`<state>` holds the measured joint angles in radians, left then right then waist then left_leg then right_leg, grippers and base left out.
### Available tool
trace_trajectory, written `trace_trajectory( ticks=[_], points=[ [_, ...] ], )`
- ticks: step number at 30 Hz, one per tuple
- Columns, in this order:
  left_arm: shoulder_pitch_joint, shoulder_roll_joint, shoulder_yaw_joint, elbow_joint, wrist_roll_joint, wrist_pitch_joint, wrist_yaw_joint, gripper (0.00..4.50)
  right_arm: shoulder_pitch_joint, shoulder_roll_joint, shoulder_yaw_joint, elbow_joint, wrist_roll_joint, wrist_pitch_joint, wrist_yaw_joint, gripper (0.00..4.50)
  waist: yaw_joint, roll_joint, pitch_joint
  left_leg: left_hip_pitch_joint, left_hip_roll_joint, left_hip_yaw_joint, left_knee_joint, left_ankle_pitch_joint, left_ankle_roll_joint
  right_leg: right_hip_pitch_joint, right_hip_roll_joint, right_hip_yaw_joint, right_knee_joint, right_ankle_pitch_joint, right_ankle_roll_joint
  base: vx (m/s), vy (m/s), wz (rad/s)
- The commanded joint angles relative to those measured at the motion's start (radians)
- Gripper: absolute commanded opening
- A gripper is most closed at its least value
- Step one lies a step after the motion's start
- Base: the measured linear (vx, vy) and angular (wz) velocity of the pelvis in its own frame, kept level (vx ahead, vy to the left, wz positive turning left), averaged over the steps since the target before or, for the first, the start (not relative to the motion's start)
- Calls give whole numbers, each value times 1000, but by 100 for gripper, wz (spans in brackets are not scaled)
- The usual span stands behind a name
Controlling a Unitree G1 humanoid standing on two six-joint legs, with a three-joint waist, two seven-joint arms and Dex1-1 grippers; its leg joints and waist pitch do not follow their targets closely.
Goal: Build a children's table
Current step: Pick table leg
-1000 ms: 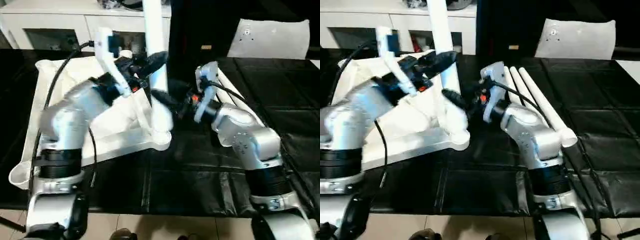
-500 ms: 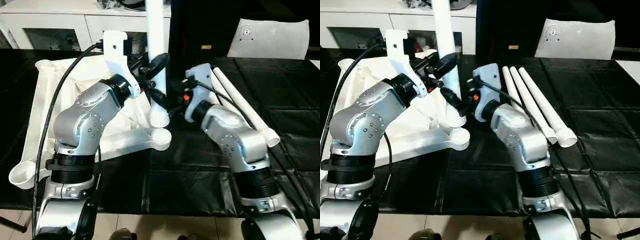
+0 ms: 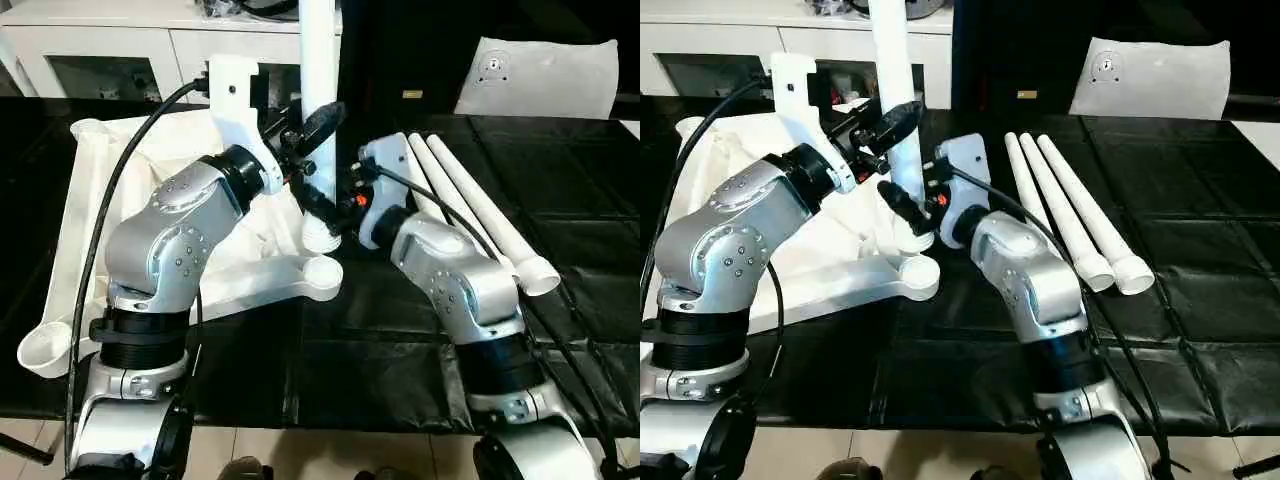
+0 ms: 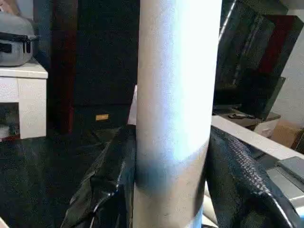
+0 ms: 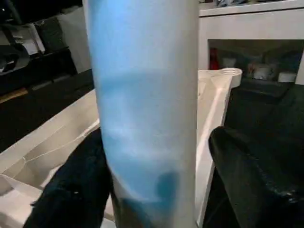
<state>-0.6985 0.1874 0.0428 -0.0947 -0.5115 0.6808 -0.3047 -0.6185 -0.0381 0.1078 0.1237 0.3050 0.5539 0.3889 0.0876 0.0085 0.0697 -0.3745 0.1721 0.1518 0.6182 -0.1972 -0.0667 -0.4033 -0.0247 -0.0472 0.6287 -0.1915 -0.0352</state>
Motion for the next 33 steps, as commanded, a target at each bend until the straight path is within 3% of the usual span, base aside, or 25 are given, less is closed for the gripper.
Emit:
trace_trajectory(
  ticks=[1,8,14,15,16,19,29,30,33],
  points=[
    [-10,15,-15,-24,16,10,-22,181,-10,-6,-7,8,-10,-17,2,299,-2,-9,-78,3,43,-8,-66,-58,-12,62,-101,57,-72,-163,-112,0,0,0],
    [-11,12,1,-20,5,9,-12,181,-13,-11,27,27,-65,-70,-14,228,-4,-6,-77,3,41,-7,-65,-63,-16,63,-102,57,-73,-171,-115,0,0,0],
    [-11,30,-13,-22,32,9,-16,181,-14,4,-9,25,-12,-3,-7,193,-6,-7,-77,5,43,-8,-66,-64,-12,61,-100,58,-72,-164,-112,0,0,0],
    [-10,37,-18,-30,30,11,-33,237,-14,7,-18,23,-2,0,-1,191,-6,-7,-78,4,42,-7,-66,-59,-11,61,-100,58,-72,-156,-113,0,0,0],
    [-12,36,-12,-27,20,23,-32,251,-16,6,-21,21,4,1,10,190,-5,0,-78,4,43,-9,-66,-61,-13,61,-100,58,-71,-157,-115,0,0,0],
    [-9,31,5,-16,14,32,-18,286,-13,0,-25,13,20,5,26,188,-5,-4,-79,4,42,-8,-65,-60,-15,63,-100,57,-71,-145,-120,0,0,0],
    [-21,37,56,2,-65,62,-71,339,5,-56,-46,-33,89,63,128,187,-3,-1,-80,3,40,-7,-62,-58,-8,65,-98,56,-73,-149,-130,0,0,0],
    [-23,38,83,16,-98,69,-90,363,6,-68,-60,-36,127,68,177,187,-2,1,-80,3,38,-6,-61,-63,-4,66,-99,56,-75,-150,-134,0,0,0],
    [-23,49,92,28,-129,80,-132,376,15,-87,-84,-51,191,88,249,187,1,-3,-81,2,40,-8,-62,-59,8,68,-98,55,-73,-143,-137,0,0,0]
  ],
)
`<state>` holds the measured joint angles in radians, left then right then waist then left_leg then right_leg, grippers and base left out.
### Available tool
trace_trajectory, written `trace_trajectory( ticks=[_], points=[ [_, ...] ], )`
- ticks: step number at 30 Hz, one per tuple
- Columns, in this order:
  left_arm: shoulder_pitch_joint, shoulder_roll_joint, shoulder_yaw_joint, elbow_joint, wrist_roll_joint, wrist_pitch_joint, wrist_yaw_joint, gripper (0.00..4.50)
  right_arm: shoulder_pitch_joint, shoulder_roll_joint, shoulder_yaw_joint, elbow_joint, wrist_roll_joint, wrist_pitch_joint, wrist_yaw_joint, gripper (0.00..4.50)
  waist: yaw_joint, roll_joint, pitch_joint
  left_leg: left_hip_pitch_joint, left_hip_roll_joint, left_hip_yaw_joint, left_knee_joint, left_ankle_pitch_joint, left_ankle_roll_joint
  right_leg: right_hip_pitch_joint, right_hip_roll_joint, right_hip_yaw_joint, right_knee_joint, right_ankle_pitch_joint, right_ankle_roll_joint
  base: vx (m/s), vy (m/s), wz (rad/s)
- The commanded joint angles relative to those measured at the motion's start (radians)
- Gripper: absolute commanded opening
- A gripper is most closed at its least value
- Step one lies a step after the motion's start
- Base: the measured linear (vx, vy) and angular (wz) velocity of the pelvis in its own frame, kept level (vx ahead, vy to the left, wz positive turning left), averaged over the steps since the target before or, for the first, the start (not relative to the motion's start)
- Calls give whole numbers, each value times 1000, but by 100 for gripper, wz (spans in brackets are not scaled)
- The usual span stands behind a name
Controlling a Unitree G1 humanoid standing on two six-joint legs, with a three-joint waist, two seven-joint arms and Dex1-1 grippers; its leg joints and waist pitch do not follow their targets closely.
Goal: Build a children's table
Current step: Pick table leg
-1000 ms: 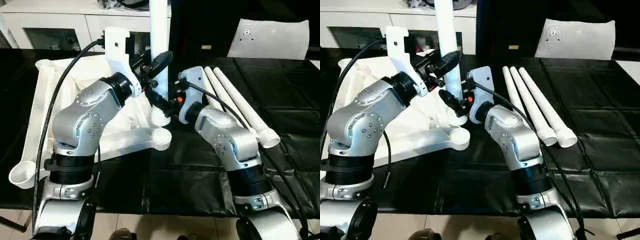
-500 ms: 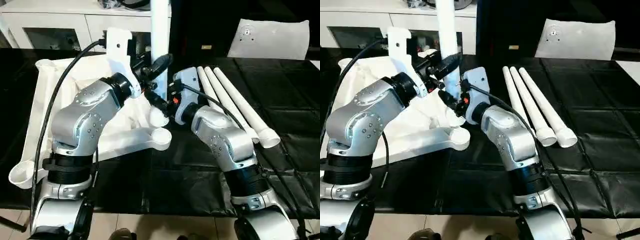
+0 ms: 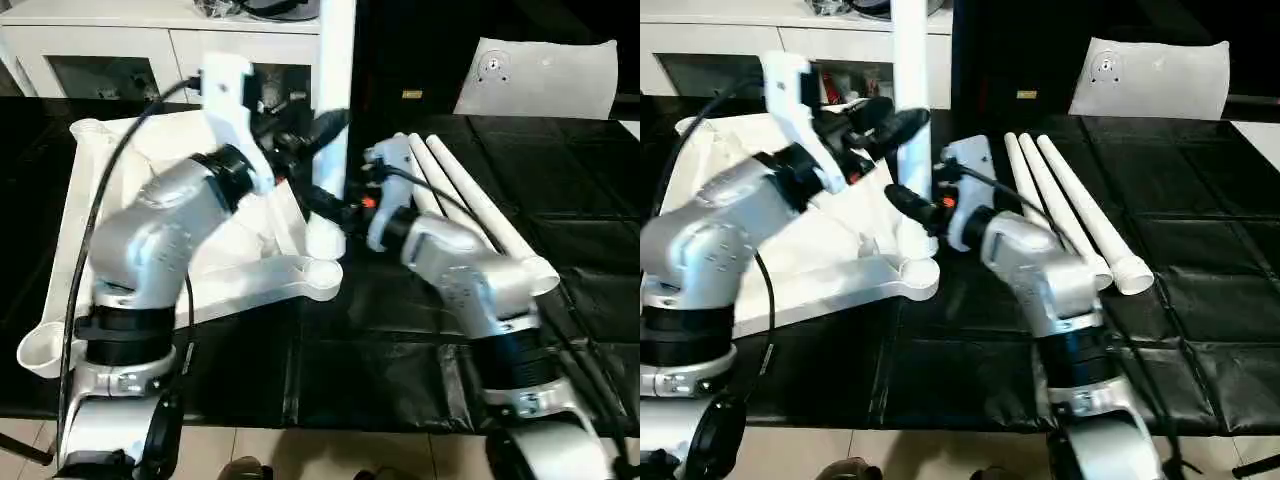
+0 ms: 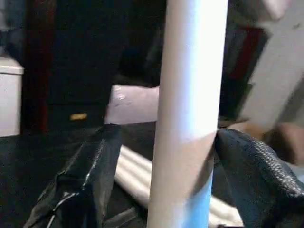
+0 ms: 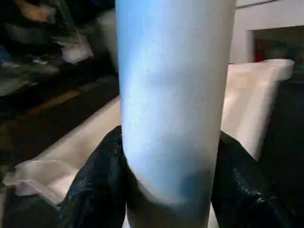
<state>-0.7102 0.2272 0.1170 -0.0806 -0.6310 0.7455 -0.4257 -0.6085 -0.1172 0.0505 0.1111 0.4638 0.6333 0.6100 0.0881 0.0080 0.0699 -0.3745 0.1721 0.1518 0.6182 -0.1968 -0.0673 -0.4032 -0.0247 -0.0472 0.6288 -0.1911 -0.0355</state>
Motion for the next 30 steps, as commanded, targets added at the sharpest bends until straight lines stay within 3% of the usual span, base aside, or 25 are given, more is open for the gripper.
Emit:
trace_trajectory(
  ticks=[1,3,6,8,10,11,14,15,20,29,30],
  points=[
    [-22,12,39,32,-51,31,-42,380,6,-32,-36,-49,74,33,88,187,1,-2,-80,4,38,-6,-61,-55,15,67,-96,55,-74,-139,-139,0,0,0],
    [-30,14,54,46,-82,48,-61,404,7,-48,-37,-53,96,40,133,187,3,-3,-81,2,38,-6,-60,-48,20,68,-97,53,-73,-135,-144,0,0,0],
    [-53,37,69,90,-163,119,-161,420,15,-117,-18,-49,131,63,269,187,8,-14,-80,3,38,-5,-60,-47,28,68,-99,53,-75,-168,-145,0,0,0],
    [-55,48,59,92,-174,133,-192,425,18,-136,-6,-53,137,72,302,187,10,-9,-80,2,38,-6,-60,-41,33,67,-100,52,-76,-179,-140,0,0,0],
    [-64,59,48,93,-208,166,-231,446,20,-163,7,-69,154,90,346,187,11,-12,-80,2,39,-6,-59,-39,34,68,-101,52,-74,-184,-139,0,0,0],
    [-65,59,50,91,-222,176,-238,450,21,-166,7,-74,162,95,354,187,12,-4,-79,1,39,-7,-59,-38,34,65,-101,52,-75,-189,-142,0,0,0],
    [-79,62,48,95,-248,192,-270,450,17,-179,13,-81,175,106,385,187,10,-16,-79,1,40,-5,-60,-42,35,66,-100,52,-79,-205,-140,0,0,0],
    [-84,67,40,93,-251,193,-286,450,17,-186,19,-85,180,109,399,187,14,-8,-80,3,41,-7,-59,-42,33,66,-102,51,-76,-205,-142,0,0,0],
    [-94,55,52,95,-289,194,-324,450,19,-199,30,-101,199,125,438,187,15,-10,-79,2,39,-5,-59,-48,30,66,-101,52,-80,-218,-142,0,0,0],
    [-68,53,52,75,-318,189,-377,382,31,-208,38,-128,208,139,448,187,20,-11,-79,4,41,-6,-61,-51,27,64,-100,51,-82,-237,-126,0,0,0],
    [-69,53,52,76,-317,187,-378,375,30,-210,40,-127,206,139,449,187,22,-7,-78,5,42,-6,-60,-55,25,62,-101,52,-83,-249,-123,0,0,0]
  ],
)
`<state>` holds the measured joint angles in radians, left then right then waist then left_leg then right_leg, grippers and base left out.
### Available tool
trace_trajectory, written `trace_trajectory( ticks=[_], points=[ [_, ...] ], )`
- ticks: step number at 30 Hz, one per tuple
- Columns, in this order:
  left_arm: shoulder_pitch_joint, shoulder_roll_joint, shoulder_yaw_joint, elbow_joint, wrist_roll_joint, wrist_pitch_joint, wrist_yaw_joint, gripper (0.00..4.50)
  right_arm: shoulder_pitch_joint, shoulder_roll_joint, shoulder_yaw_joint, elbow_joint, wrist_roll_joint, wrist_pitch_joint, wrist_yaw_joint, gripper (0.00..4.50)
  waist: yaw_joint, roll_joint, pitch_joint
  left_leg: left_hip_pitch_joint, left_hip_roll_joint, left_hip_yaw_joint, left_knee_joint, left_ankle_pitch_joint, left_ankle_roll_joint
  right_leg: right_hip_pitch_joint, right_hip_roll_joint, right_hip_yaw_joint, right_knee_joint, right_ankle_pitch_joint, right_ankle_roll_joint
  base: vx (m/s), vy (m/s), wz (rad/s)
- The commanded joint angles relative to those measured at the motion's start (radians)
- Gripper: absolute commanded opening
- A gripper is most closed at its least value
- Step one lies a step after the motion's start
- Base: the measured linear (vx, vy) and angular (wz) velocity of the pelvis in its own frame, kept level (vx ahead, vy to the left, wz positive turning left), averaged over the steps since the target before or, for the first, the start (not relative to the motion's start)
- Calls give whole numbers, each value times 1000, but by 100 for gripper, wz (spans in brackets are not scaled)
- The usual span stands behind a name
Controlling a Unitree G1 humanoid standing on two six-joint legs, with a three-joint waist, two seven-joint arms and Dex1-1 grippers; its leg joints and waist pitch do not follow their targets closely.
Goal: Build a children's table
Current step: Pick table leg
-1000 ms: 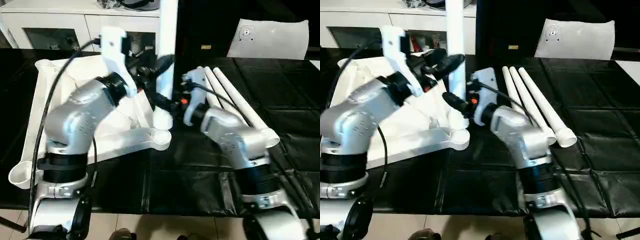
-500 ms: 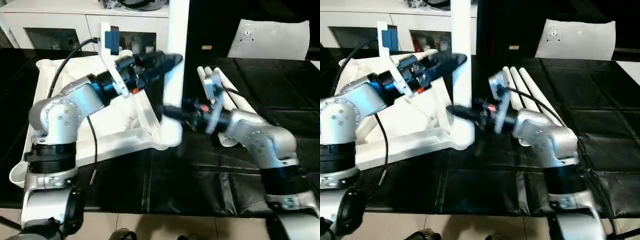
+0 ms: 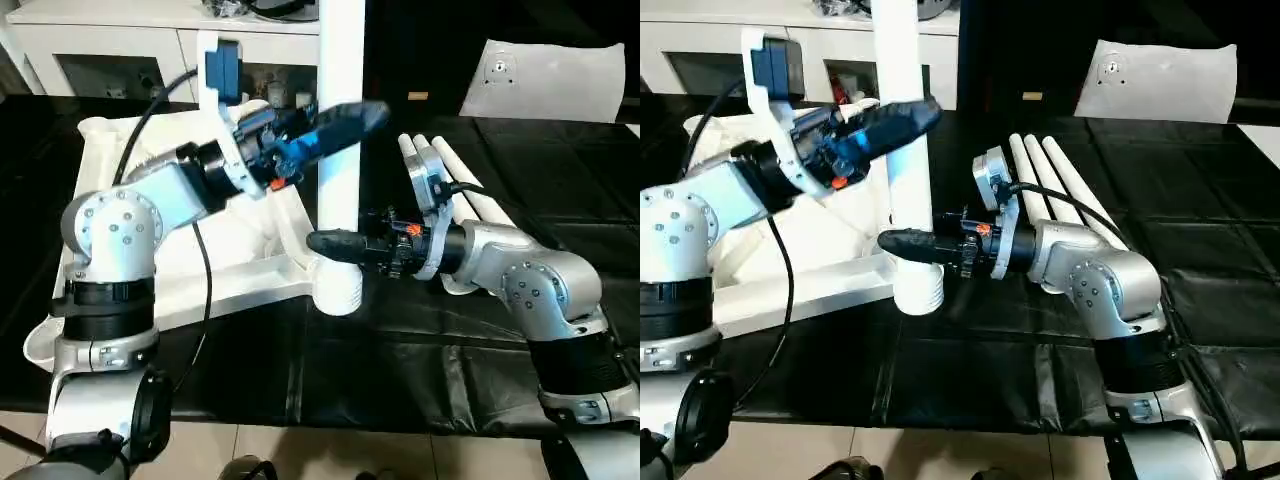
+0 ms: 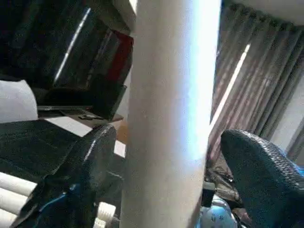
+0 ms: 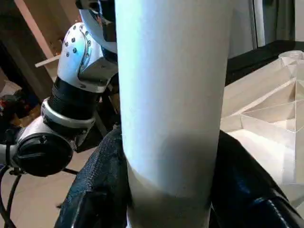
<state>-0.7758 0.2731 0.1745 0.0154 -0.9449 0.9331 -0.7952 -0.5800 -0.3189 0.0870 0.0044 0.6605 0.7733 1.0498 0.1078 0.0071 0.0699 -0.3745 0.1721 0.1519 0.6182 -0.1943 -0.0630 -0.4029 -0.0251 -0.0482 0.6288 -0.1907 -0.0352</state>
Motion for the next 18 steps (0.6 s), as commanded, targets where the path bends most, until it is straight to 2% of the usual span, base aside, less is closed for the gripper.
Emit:
trace_trajectory(
  ticks=[1,2,3,5,6,8,9,12,13,18],
  points=[
    [-2,8,-8,-21,0,-6,-8,361,0,-7,4,-19,8,-2,10,187,3,-8,-79,5,42,-6,-60,-60,19,63,-101,53,-84,-254,-121,0,0,0],
    [-1,11,-11,-22,4,-13,-6,354,-2,-6,3,-17,6,-5,8,187,3,-8,-79,5,42,-7,-61,-59,18,62,-100,53,-83,-252,-121,0,0,0],
    [0,11,-10,-23,2,-15,-3,347,-2,-5,2,-18,5,-6,5,187,4,-4,-80,5,42,-7,-61,-57,17,62,-100,53,-82,-245,-120,0,0,0],
    [1,3,-2,-20,-9,-14,0,327,0,-2,-1,-22,9,-5,1,187,5,-6,-80,5,42,-7,-61,-55,17,63,-99,53,-81,-233,-123,0,0,0],
    [2,2,-2,-19,-9,-14,1,319,1,-1,-1,-25,10,-4,-1,187,6,-3,-80,4,43,-8,-61,-57,16,63,-101,52,-81,-231,-127,0,0,0],
    [2,3,-2,-19,-7,-16,1,312,3,-1,-1,-29,11,-3,-3,187,5,-7,-80,5,42,-7,-61,-56,16,63,-99,52,-80,-223,-128,0,0,0],
    [2,0,3,-16,-9,-17,2,287,2,2,-3,-29,12,-3,-7,187,5,-5,-80,4,42,-7,-61,-56,16,63,-99,53,-81,-223,-129,0,0,0],
    [4,-1,4,-12,-6,-22,2,278,3,3,-2,-31,10,-5,-9,187,5,-5,-80,4,42,-7,-61,-57,15,64,-100,52,-81,-223,-129,0,0,0],
    [5,-2,5,-9,-5,-25,5,254,3,3,-2,-32,9,-6,-10,187,5,-7,-80,4,42,-7,-61,-58,15,64,-100,53,-81,-224,-128,0,0,0],
    [9,-7,11,-2,-8,-31,14,209,2,5,-2,-30,6,-9,-13,187,5,-6,-80,4,43,-7,-61,-55,16,63,-100,52,-80,-222,-128,0,0,0]
  ],
)
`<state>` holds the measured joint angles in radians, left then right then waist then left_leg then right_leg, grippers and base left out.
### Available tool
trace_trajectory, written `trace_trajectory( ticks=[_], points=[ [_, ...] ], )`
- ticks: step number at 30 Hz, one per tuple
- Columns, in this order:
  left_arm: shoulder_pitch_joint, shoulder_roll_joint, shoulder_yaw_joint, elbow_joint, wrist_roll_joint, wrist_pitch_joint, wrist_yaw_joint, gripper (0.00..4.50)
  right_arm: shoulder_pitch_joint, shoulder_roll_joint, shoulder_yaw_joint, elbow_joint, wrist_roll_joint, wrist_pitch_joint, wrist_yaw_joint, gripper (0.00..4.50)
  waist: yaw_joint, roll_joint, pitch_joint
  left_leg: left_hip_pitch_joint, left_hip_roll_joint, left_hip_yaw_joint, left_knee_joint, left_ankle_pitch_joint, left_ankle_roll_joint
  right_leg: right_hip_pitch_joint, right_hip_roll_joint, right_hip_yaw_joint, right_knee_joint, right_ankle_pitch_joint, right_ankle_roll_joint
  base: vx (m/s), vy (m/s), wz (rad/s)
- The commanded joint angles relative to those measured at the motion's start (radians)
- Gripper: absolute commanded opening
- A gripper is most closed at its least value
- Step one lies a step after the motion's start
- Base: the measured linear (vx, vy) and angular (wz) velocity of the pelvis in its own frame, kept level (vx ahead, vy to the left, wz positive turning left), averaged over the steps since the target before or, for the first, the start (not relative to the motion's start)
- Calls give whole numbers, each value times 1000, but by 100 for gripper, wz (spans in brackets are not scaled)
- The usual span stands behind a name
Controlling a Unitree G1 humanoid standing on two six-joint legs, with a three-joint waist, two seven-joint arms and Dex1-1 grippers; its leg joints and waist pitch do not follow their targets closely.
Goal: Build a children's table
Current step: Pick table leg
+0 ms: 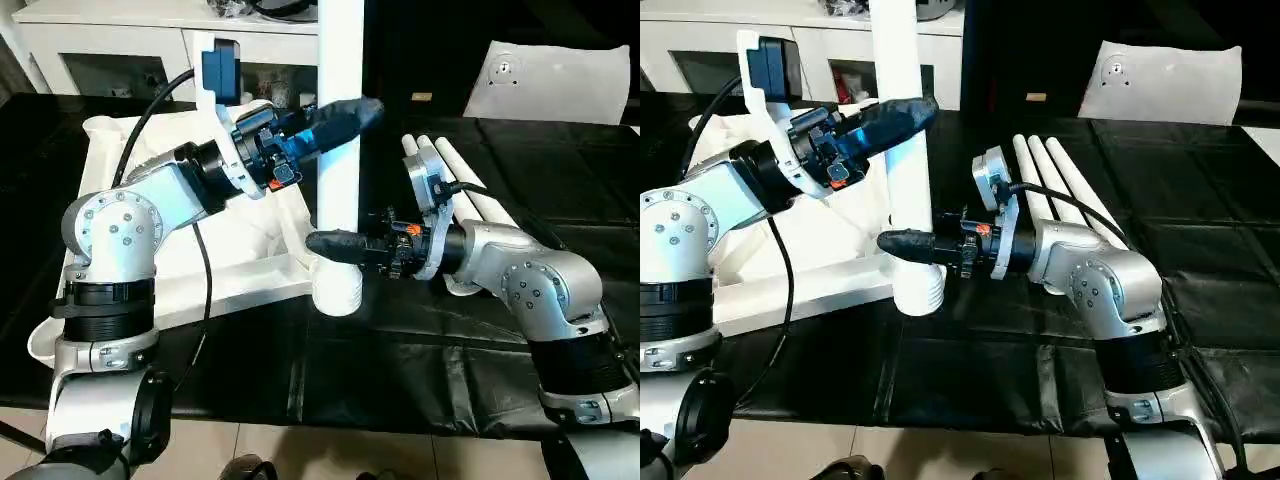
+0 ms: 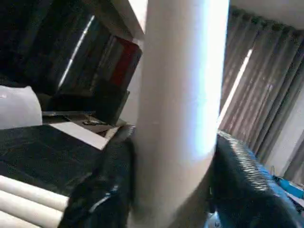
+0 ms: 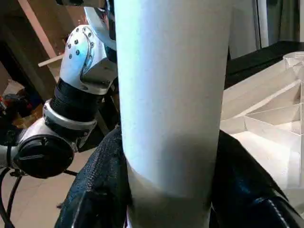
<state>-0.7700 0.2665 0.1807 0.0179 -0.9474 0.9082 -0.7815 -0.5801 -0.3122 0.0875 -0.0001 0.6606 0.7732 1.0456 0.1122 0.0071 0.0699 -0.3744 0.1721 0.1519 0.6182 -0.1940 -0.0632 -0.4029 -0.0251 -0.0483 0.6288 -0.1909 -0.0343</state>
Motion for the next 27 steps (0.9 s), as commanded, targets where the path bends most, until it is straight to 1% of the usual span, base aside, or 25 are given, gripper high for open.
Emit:
trace_trajectory(
  ticks=[1,2,3,4,5,6,7,11,12,13,15,16,17,18,19,20,21,22,23,24,25,26,27],
  points=[
    [3,0,5,-4,-5,-6,0,198,1,-2,-2,-26,6,-10,-9,187,0,-7,-80,4,42,-7,-61,-56,16,64,-99,53,-80,-222,-129,0,0,0],
    [2,0,5,-2,-5,-7,-1,193,-1,-1,-2,-24,6,-11,-10,187,0,-6,-80,4,43,-8,-61,-57,16,63,-100,52,-80,-224,-129,0,0,0],
    [2,-1,7,0,-5,-8,0,189,-3,1,-2,-23,1,-16,-13,187,1,0,-80,4,43,-8,-61,-59,15,62,-100,52,-80,-227,-129,0,0,0],
    [-2,-3,12,10,-5,-15,2,184,-9,7,-4,-15,-12,-32,-26,187,0,-4,-80,5,42,-7,-61,-62,15,63,-100,53,-82,-229,-128,0,0,0],
    [-4,-4,14,14,-4,-18,3,181,-11,9,-4,-12,-16,-38,-30,187,0,-5,-80,4,42,-7,-61,-60,14,63,-100,53,-82,-228,-127,0,0,0],
    [-4,-7,17,15,-5,-19,9,180,-12,11,-1,-10,-24,-45,-34,186,0,-5,-81,4,42,-8,-61,-58,13,63,-100,52,-81,-226,-127,0,0,0],
    [-3,-11,22,17,-8,-19,18,180,-13,12,4,-7,-37,-56,-40,186,-1,0,-81,4,43,-8,-61,-62,10,62,-100,52,-82,-224,-129,0,0,0],
    [-12,-14,30,40,7,-32,47,180,-24,34,-6,21,-54,-71,-81,186,-2,-1,-80,5,41,-8,-61,-68,8,63,-99,52,-82,-221,-134,0,0,0],
    [-17,-16,34,53,15,-39,61,180,-28,41,-14,30,-62,-81,-101,256,-2,-2,-80,5,41,-8,-62,-67,8,64,-99,52,-82,-222,-132,0,0,0],
    [-31,-21,43,90,34,-50,103,180,-37,58,-38,52,-61,-84,-139,256,-3,2,-80,6,42,-8,-62,-69,5,60,-98,52,-82,-226,-130,0,0,0],
    [-40,-25,51,112,44,-58,129,179,-41,65,-48,67,-69,-94,-160,277,-5,0,-80,7,40,-9,-62,-80,-3,61,-98,50,-83,-241,-122,0,0,0],
    [-45,-28,58,125,46,-61,147,179,-44,67,-49,76,-81,-108,-172,277,-3,0,-80,7,40,-8,-63,-79,-5,62,-99,52,-85,-244,-118,0,0,0],
    [-50,-28,62,141,58,-63,168,178,-46,70,-54,85,-89,-117,-188,291,-3,2,-79,6,40,-9,-63,-79,-7,62,-99,52,-85,-242,-118,0,0,0],
    [-56,-28,65,158,73,-69,191,178,-51,79,-65,97,-95,-130,-209,291,-3,1,-82,7,42,-9,-63,-77,-7,62,-100,52,-82,-231,-118,0,0,0],
    [-60,-27,66,168,82,-74,205,178,-53,86,-73,104,-97,-138,-223,313,-4,3,-82,7,41,-9,-63,-75,-6,61,-99,52,-81,-219,-121,0,0,0],
    [-66,-29,73,182,89,-77,232,178,-57,91,-79,113,-106,-154,-238,325,-4,2,-83,6,42,-9,-63,-69,-6,62,-100,52,-79,-204,-123,0,0,0],
    [-72,-30,76,195,99,-82,257,178,-63,96,-88,124,-107,-160,-252,325,-3,1,-82,6,41,-9,-63,-69,-6,63,-99,52,-80,-201,-125,0,0,0],
    [-83,-30,76,216,122,-95,292,178,-72,106,-109,141,-91,-154,-275,338,-4,0,-84,6,41,-10,-63,-61,-1,64,-100,52,-77,-180,-133,0,0,0],
    [-88,-31,76,225,131,-99,303,178,-77,110,-117,149,-89,-155,-287,338,-4,0,-84,6,41,-10,-63,-61,-1,64,-100,52,-77,-180,-133,0,0,0],
    [-93,-31,77,234,140,-102,316,178,-83,114,-124,158,-91,-161,-303,351,-4,-1,-83,6,41,-9,-63,-61,1,63,-99,52,-80,-183,-131,0,0,0],
    [-98,-32,76,239,157,-104,345,178,-86,116,-127,162,-106,-169,-330,351,-4,-4,-84,6,42,-9,-62,-54,-1,65,-100,52,-76,-174,-134,0,0,0],
    [-100,-33,76,241,168,-105,366,178,-87,117,-128,163,-117,-175,-348,372,-3,-2,-84,5,42,-9,-62,-48,-4,65,-101,52,-75,-163,-136,0,0,0],
    [-102,-37,75,236,184,-110,398,178,-86,122,-129,159,-128,-186,-368,372,-3,-6,-84,5,41,-8,-62,-48,-2,66,-101,52,-75,-159,-136,0,0,0]
  ],
)
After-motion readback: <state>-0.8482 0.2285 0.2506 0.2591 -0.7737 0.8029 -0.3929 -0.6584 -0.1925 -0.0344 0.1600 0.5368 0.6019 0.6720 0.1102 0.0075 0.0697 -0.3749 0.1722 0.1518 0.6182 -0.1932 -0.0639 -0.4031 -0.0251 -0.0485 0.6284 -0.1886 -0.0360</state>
